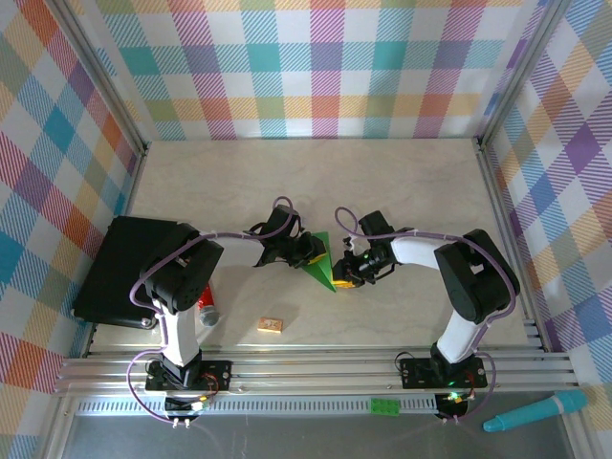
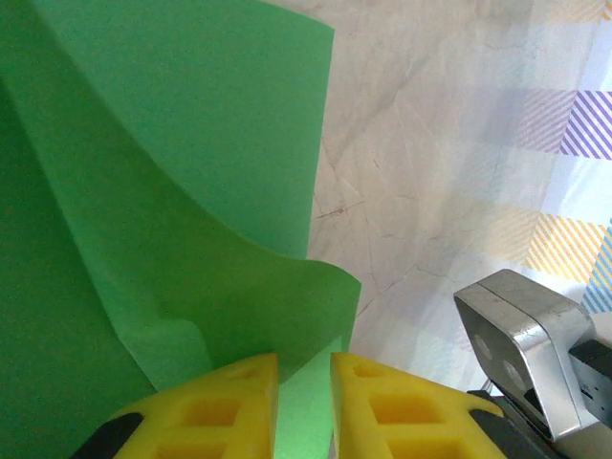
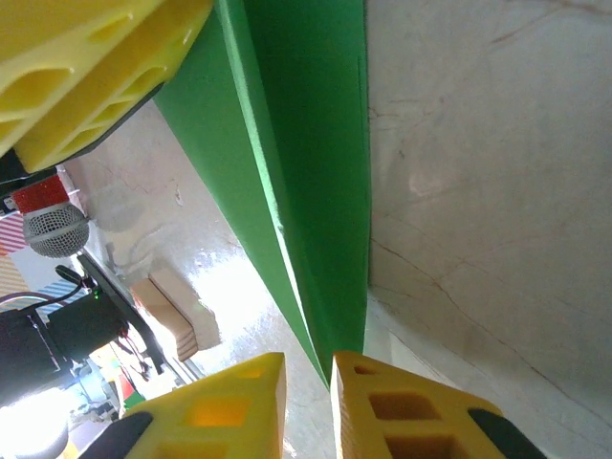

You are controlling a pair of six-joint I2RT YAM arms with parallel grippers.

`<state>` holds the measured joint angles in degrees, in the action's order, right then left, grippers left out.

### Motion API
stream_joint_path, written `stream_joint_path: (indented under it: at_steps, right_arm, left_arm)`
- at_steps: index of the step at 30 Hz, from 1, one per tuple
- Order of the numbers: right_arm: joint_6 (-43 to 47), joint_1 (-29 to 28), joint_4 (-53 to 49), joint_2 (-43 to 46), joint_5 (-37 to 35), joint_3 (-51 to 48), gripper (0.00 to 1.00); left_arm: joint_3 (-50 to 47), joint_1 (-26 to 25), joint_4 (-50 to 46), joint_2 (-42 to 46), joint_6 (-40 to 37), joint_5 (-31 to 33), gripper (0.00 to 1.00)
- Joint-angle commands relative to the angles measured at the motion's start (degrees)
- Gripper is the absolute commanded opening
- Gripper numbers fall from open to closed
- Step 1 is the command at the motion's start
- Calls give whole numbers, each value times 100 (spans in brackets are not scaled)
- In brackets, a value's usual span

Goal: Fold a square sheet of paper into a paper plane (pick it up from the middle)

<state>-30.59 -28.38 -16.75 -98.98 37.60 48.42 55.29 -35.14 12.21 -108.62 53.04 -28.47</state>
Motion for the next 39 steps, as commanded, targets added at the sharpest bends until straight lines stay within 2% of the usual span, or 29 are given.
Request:
stream_joint_path:
  at_steps: [1,10,15,25,34,39]
  right_arm:
    - [127,-62,-122,-80,124,-72,20]
    - [170,-123,-104,-262,54,-72,20]
    - [210,-146,-120,-319,-11,-61,16]
    - [339,-304,-273,-570,-368,56,13]
    - [387,-318,-409,-539,-687,117,12]
    - [358,-325,-419,-500,-724,176,11]
  left_arm:
    - [88,-55,-96,161,-85,-88,22]
    - [57,-55,-87,157,-89,-62,22]
    - [58,-55,-96,148,-83,-70,22]
    - [53,-55,-122,217,-83,-59,22]
    - [-243,-9,-440,899,-205,300,26]
    - [-658,-7,-669,1178,-226,506,24]
